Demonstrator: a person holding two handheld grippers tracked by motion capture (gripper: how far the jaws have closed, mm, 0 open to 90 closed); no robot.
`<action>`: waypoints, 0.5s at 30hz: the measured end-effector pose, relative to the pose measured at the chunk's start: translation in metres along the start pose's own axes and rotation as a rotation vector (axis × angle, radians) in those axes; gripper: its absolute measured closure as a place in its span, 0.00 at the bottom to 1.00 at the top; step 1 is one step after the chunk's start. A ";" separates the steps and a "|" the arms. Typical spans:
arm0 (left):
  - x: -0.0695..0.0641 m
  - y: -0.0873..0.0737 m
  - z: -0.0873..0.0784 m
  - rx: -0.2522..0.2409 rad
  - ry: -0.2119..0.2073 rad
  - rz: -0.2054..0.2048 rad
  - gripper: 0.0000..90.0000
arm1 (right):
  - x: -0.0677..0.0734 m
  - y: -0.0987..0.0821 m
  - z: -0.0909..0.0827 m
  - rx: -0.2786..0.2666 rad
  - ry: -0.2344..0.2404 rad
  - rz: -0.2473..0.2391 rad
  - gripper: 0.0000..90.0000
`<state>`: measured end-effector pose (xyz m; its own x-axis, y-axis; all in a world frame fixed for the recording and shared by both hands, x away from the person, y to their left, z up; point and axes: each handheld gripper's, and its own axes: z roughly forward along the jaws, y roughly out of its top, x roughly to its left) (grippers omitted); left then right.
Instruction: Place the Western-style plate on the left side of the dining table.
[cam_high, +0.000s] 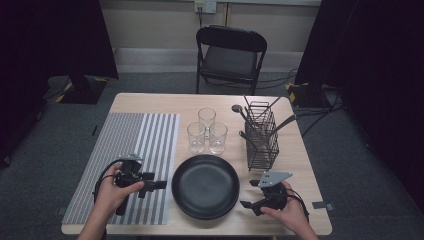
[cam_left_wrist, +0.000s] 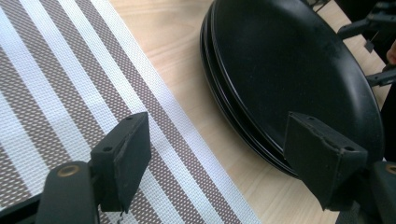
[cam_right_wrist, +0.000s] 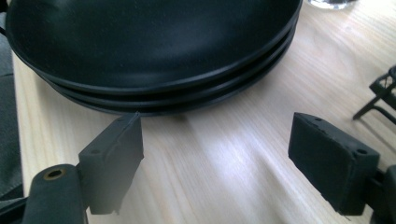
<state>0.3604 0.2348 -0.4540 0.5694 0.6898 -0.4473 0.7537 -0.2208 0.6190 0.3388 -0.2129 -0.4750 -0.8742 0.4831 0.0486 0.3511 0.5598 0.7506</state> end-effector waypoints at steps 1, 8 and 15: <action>0.000 0.000 0.001 0.000 -0.003 -0.004 0.26 | 0.000 0.001 -0.001 0.001 0.000 -0.002 0.19; -0.002 0.003 0.003 0.000 0.005 0.002 0.26 | 0.000 0.010 -0.008 -0.029 -0.003 0.014 0.20; -0.009 0.003 0.007 0.011 0.003 0.016 0.25 | 0.003 0.018 -0.009 -0.042 0.006 0.018 0.20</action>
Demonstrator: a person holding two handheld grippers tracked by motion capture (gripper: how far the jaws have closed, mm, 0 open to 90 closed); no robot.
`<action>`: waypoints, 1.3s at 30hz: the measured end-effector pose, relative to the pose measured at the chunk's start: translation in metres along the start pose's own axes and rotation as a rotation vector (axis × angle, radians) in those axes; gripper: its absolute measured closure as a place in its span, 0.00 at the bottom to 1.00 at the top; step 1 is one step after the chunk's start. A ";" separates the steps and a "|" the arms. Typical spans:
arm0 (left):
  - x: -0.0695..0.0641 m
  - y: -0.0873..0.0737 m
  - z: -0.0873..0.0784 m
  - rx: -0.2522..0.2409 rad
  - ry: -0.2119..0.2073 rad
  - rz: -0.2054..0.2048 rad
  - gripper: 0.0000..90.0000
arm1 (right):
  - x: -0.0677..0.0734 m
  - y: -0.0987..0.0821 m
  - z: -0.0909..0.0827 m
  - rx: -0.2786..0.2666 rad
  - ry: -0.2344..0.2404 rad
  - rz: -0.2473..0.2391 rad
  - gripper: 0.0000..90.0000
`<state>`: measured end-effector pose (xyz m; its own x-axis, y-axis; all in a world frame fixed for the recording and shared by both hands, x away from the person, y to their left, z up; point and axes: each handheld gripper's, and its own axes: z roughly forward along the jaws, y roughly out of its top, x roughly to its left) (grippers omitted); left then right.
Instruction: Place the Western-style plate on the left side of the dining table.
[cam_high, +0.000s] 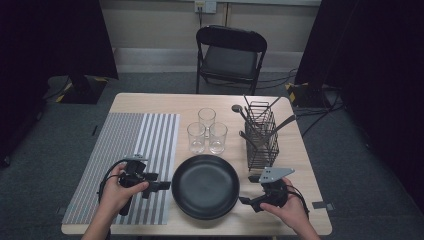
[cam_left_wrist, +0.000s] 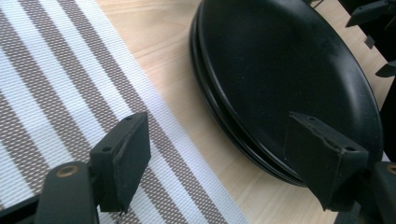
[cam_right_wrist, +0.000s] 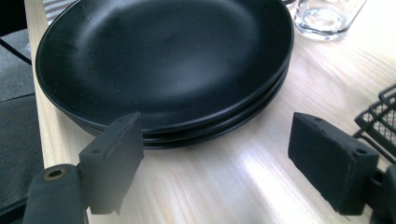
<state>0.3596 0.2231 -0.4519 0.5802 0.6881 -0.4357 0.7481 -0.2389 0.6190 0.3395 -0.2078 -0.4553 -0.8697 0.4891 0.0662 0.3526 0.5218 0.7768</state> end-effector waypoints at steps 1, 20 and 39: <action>-0.001 0.000 0.000 0.003 -0.002 -0.001 0.25 | 0.000 0.002 0.001 0.001 0.003 -0.003 0.20; -0.011 0.009 0.023 0.052 -0.008 0.036 0.26 | 0.007 0.012 0.023 0.020 0.063 -0.023 0.21; -0.012 0.013 0.030 0.051 -0.027 0.020 0.31 | 0.008 0.010 0.022 0.010 0.066 -0.008 0.21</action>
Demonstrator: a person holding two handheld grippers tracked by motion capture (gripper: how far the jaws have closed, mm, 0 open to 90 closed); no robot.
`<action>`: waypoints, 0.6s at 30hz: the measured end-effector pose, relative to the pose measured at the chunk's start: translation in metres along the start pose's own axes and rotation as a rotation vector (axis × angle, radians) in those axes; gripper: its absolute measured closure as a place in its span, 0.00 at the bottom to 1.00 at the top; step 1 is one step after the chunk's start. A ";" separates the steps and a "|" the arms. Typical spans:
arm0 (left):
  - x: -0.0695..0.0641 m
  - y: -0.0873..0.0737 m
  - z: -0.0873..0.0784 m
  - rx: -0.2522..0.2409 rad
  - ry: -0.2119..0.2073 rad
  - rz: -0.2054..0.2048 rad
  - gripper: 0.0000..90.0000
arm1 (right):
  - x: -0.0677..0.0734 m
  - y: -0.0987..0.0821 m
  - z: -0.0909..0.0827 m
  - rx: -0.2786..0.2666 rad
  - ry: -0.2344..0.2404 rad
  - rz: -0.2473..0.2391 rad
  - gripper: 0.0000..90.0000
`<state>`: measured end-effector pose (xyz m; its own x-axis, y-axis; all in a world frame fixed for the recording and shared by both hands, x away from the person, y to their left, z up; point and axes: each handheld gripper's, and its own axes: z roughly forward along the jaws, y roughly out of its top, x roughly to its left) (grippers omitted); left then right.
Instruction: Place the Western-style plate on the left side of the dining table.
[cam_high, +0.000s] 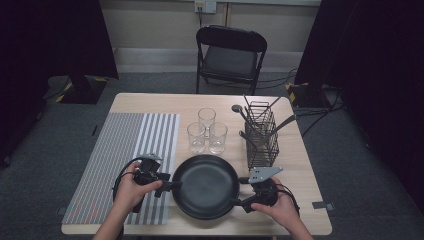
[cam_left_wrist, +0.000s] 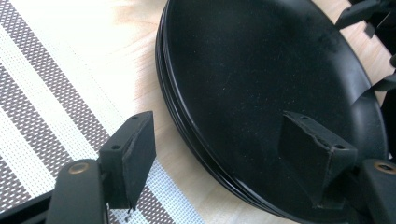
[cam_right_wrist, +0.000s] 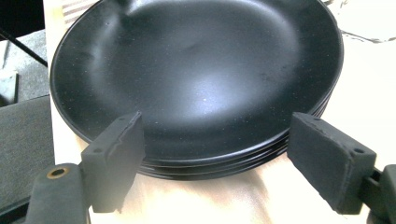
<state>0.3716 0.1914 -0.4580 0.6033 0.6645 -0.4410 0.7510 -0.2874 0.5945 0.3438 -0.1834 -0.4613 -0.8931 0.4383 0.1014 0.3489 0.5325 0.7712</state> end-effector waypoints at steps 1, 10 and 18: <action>0.000 0.000 0.000 -0.003 0.004 -0.001 0.30 | 0.000 0.000 0.000 0.001 0.001 0.000 0.21; 0.004 0.000 0.002 -0.025 -0.008 -0.042 0.36 | 0.003 0.000 -0.002 0.003 0.008 -0.010 0.21; -0.001 0.002 0.010 -0.006 -0.010 -0.045 0.40 | 0.006 -0.002 -0.001 0.042 0.009 -0.032 0.15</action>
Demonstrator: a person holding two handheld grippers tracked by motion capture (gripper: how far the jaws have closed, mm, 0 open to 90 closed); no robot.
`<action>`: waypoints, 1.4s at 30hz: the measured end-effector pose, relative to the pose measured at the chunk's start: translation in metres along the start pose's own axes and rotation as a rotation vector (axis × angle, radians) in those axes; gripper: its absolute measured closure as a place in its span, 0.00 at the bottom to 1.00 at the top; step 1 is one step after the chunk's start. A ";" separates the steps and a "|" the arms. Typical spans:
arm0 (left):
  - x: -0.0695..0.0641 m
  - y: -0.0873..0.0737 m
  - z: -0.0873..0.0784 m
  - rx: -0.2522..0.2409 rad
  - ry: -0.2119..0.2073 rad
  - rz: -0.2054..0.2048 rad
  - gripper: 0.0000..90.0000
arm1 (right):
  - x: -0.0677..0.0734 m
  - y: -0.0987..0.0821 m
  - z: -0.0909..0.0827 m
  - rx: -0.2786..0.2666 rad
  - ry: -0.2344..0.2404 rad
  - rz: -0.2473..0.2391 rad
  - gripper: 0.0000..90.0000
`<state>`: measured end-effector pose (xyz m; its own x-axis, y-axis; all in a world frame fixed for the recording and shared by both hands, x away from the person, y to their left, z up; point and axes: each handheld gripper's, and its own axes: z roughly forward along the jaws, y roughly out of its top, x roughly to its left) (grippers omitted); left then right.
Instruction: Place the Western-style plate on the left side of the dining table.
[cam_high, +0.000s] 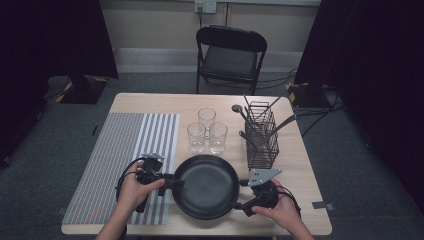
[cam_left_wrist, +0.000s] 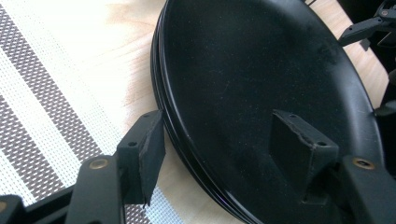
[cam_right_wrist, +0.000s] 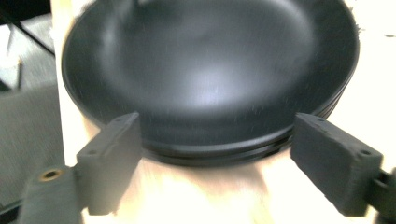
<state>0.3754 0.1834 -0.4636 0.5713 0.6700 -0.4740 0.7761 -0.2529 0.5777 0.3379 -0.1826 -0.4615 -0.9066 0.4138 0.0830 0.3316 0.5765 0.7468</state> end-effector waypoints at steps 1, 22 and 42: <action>-0.001 0.000 0.001 0.002 0.006 -0.001 0.40 | 0.001 -0.001 0.001 0.008 -0.001 -0.011 0.15; -0.002 0.003 0.002 0.024 0.023 -0.038 0.45 | 0.002 0.007 0.004 -0.003 -0.003 -0.059 0.16; -0.004 0.004 0.003 0.040 0.052 -0.056 0.47 | 0.001 0.010 0.011 -0.015 0.009 -0.061 0.16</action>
<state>0.3773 0.1777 -0.4609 0.5129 0.7189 -0.4692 0.8169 -0.2409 0.5240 0.3435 -0.1686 -0.4611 -0.9271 0.3722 0.0429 0.2719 0.5895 0.7606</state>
